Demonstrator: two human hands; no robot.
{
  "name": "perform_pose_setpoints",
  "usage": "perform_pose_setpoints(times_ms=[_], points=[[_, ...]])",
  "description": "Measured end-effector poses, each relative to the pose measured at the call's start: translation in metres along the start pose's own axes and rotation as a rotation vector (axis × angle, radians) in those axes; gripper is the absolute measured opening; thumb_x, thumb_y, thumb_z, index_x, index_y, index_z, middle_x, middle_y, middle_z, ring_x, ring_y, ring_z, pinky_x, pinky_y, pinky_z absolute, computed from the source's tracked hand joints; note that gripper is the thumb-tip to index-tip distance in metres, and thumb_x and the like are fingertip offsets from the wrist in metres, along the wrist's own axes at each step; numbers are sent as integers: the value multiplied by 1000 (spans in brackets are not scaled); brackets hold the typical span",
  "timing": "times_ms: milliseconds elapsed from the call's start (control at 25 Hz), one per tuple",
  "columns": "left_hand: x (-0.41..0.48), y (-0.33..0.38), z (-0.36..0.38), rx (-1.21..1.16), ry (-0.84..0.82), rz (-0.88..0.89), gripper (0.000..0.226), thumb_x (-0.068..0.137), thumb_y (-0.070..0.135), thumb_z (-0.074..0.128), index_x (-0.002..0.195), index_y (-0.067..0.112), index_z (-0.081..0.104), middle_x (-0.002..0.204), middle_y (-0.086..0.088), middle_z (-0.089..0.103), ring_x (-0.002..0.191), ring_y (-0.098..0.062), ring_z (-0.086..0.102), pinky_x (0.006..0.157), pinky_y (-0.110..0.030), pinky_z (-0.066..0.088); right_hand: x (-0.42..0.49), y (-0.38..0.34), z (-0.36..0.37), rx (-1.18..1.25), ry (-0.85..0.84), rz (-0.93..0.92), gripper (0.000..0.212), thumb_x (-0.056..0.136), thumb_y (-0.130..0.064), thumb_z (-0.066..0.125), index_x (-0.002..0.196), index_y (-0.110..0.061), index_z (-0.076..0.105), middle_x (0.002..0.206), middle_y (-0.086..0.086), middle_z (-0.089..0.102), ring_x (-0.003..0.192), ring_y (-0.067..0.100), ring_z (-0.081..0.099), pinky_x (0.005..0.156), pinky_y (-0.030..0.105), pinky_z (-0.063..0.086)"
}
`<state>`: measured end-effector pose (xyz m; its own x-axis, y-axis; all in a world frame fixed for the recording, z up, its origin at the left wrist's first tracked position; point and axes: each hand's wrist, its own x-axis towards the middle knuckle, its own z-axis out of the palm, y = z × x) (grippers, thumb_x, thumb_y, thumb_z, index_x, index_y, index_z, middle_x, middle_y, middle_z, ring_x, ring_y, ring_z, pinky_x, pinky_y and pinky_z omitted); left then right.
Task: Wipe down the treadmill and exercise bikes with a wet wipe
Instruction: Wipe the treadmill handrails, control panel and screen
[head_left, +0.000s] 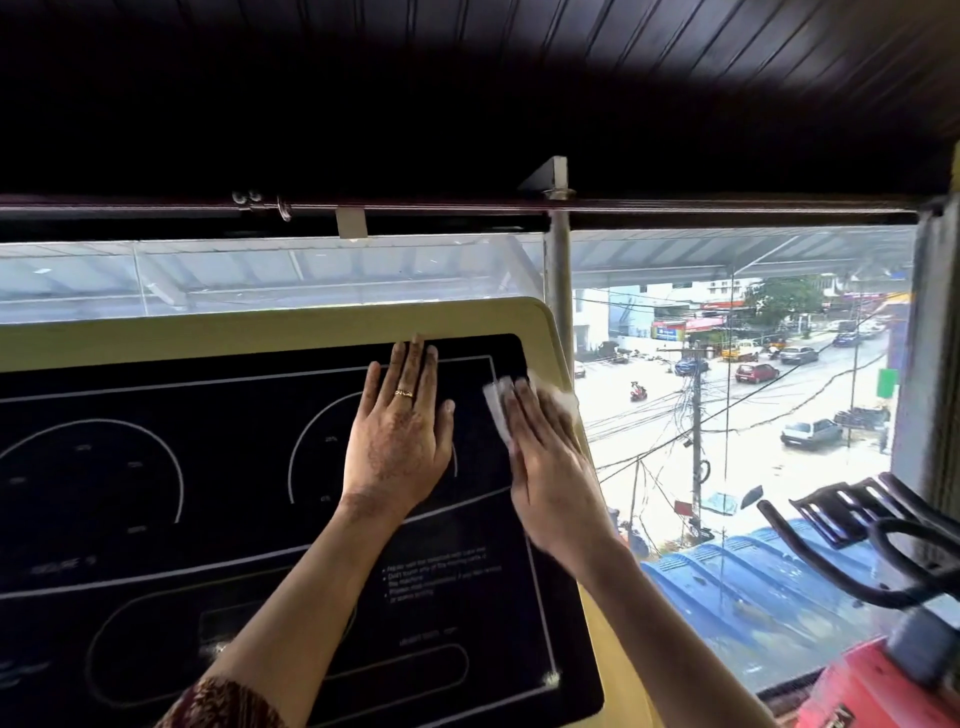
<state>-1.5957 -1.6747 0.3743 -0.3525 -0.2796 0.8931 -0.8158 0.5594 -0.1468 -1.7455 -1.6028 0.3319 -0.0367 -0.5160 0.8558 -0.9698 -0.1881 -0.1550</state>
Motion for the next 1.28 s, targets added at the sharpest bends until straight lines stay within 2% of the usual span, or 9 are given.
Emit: perform_pose_setpoints(times_ms=[200, 320, 520, 720, 840, 1000, 1080, 1200, 1280], points=[[-1, -1, -2, 0, -13, 2, 59, 97, 35, 24, 143, -1, 32, 152, -16, 28, 141, -26, 23, 116, -42, 17, 103, 8, -11, -20, -60, 198, 53, 102, -14, 23, 150, -11, 1, 159, 6, -6, 145, 17, -9, 114, 27, -13], [-1, -1, -1, -6, -5, 0, 58, 96, 34, 25, 142, -1, 34, 151, -16, 29, 141, -27, 25, 115, -41, 15, 65, -1, -3, 43, 57, 309, 55, 100, -16, 20, 151, -9, 1, 159, 8, -5, 146, 19, -7, 116, 29, -8], [-2, -2, -2, -63, -9, 10, 56, 94, 32, 29, 138, 0, 42, 147, -17, 37, 138, -30, 33, 113, -41, 19, -45, -19, 8, -17, 41, 56, 53, 98, -23, 22, 150, -20, 13, 157, -6, 5, 145, 9, -10, 119, 29, -5], [-39, -31, -24, -79, 3, -14, 54, 93, 31, 33, 137, 2, 46, 147, -16, 38, 138, -30, 33, 113, -44, 22, 27, -22, 6, 4, 43, 366, 57, 101, -14, 30, 151, -16, 3, 159, 5, 1, 144, 19, -13, 118, 42, -8], [-64, -61, -39, -40, 13, -46, 55, 93, 32, 33, 137, 1, 45, 146, -17, 38, 137, -31, 35, 112, -46, 25, 36, -77, 34, 57, 28, 121, 60, 96, -9, 37, 151, -8, 12, 158, 10, 9, 146, 26, -4, 120, 42, -1], [-80, -97, -52, -23, 15, -86, 58, 93, 34, 34, 139, 0, 43, 147, -18, 37, 137, -31, 33, 112, -47, 26, -15, -85, 29, 58, -94, -324, 59, 95, -9, 43, 149, -19, 22, 155, -2, 25, 145, 11, 10, 119, 30, 8], [-86, -106, -55, -16, -6, -92, 59, 94, 36, 32, 141, 0, 39, 149, -16, 33, 140, -29, 28, 114, -45, 22, -3, -61, 22, 54, -13, -149, 61, 93, -5, 47, 149, -18, 26, 154, 2, 28, 144, 14, 12, 119, 35, 15], [-91, -107, -51, -13, -23, -97, 59, 96, 36, 30, 143, 1, 35, 151, -15, 29, 142, -27, 22, 116, -42, 17, 53, -69, 21, 63, 5, 255, 58, 99, -10, 34, 152, -16, 9, 159, 6, 7, 145, 19, -6, 120, 42, 0], [-91, -108, -50, -15, -17, -94, 58, 96, 35, 30, 143, 1, 35, 151, -15, 29, 141, -26, 22, 116, -40, 15, 67, -109, 32, 165, -55, 160, 61, 98, -6, 36, 152, -17, 9, 159, 6, 4, 145, 19, -9, 119, 37, 1]])
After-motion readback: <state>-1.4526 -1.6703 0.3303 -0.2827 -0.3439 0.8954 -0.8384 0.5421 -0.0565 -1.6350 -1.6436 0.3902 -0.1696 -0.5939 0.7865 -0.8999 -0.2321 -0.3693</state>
